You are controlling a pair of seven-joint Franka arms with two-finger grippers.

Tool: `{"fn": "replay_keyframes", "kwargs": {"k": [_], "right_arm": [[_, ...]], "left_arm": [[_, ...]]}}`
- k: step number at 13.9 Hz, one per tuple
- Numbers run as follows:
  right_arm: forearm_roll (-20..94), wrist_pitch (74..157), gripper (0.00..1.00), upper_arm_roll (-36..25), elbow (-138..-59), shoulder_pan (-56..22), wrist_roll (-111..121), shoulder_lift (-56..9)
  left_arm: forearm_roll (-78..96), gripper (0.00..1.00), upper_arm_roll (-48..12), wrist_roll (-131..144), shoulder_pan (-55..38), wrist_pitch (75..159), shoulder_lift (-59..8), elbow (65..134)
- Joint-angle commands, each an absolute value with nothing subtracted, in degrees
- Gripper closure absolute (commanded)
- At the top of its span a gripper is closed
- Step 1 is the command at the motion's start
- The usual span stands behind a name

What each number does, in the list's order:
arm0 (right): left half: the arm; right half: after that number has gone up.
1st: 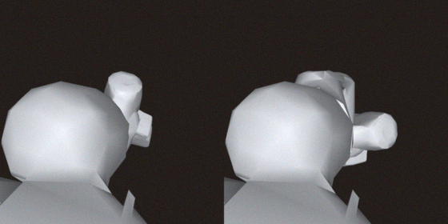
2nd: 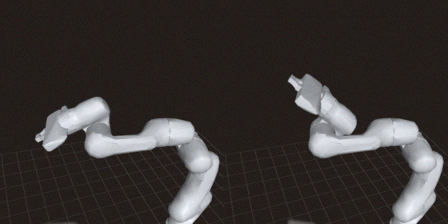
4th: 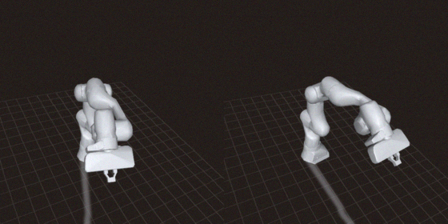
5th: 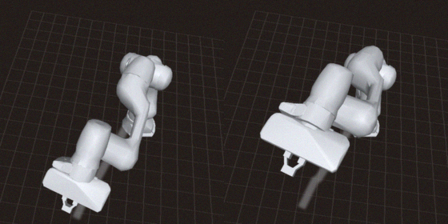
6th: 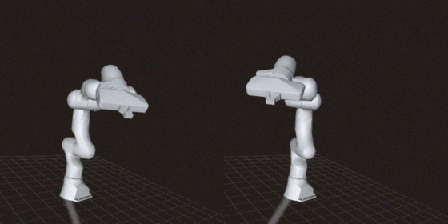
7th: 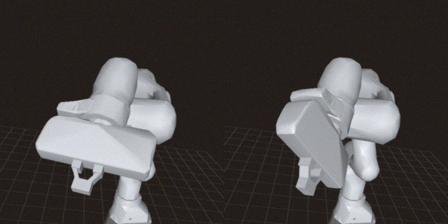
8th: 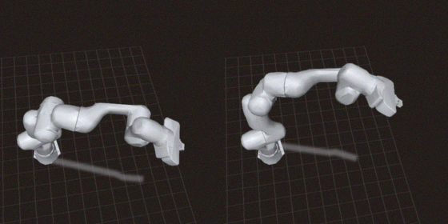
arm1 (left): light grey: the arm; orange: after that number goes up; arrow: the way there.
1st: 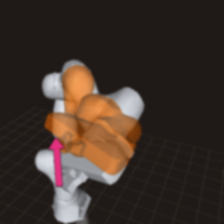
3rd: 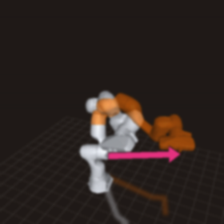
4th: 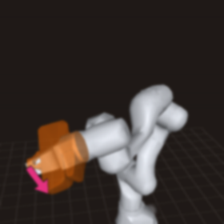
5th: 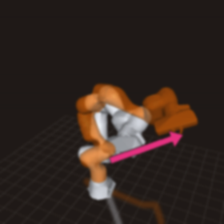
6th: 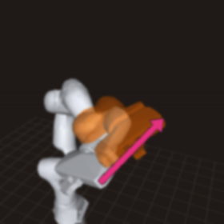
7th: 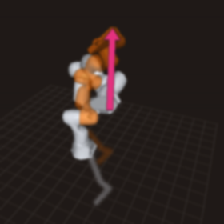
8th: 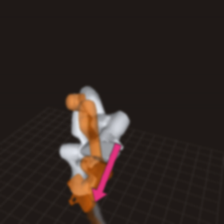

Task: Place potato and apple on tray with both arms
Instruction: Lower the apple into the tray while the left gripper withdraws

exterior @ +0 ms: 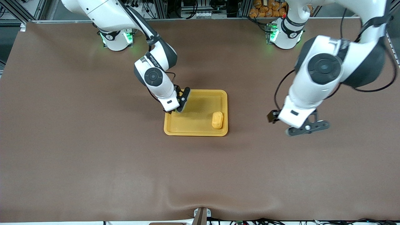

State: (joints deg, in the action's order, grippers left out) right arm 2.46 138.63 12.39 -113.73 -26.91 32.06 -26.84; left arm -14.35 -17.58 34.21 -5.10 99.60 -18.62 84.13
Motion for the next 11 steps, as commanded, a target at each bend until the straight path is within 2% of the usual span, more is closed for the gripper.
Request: {"fn": "replay_keyframes", "kwargs": {"k": [1,7,8,9,10,11], "right_arm": [[0.6,138.5,1.0,11.5,-111.6,-28.5,30.6,-28.6],[-3.5,138.8,1.0,11.4,-111.4,-28.5,30.6,-29.3],[-4.2,138.8,0.91,11.3,-111.3,-28.5,30.5,-29.6],[-5.1,138.8,0.59,11.3,-110.8,-28.5,30.5,-29.7],[-5.7,138.9,0.01,11.3,-110.7,-28.5,30.5,-29.7],[-5.8,139.0,0.0,11.3,-110.7,-28.4,30.5,-29.6]], "left_arm": [[-13.1,0.0,-18.1,26.8,-0.5,96.9,-14.1,85.8],[-6.0,0.0,-18.0,9.8,10.3,96.5,-11.0,85.7],[-6.1,0.0,-17.9,8.5,10.4,96.3,-10.6,85.8],[-6.1,0.0,-17.9,8.3,10.5,95.6,-9.6,86.0],[-6.2,0.0,-17.8,8.3,10.5,94.5,-8.8,85.9],[-6.2,0.0,-17.8,8.4,10.5,93.7,-7.8,86.0]]}}
